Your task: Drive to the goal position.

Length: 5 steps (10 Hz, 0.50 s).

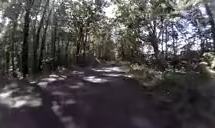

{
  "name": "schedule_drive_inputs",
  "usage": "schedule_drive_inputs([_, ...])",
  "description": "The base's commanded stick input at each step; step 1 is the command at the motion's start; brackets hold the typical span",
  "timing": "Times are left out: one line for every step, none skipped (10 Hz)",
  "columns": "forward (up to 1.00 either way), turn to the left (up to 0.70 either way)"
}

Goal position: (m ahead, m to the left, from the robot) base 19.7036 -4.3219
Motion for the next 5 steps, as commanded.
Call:
schedule_drive_inputs([0.45,0.0])
schedule_drive_inputs([0.45,0.0])
schedule_drive_inputs([0.45,0.0])
schedule_drive_inputs([0.45,0.0])
schedule_drive_inputs([0.45,0.0])
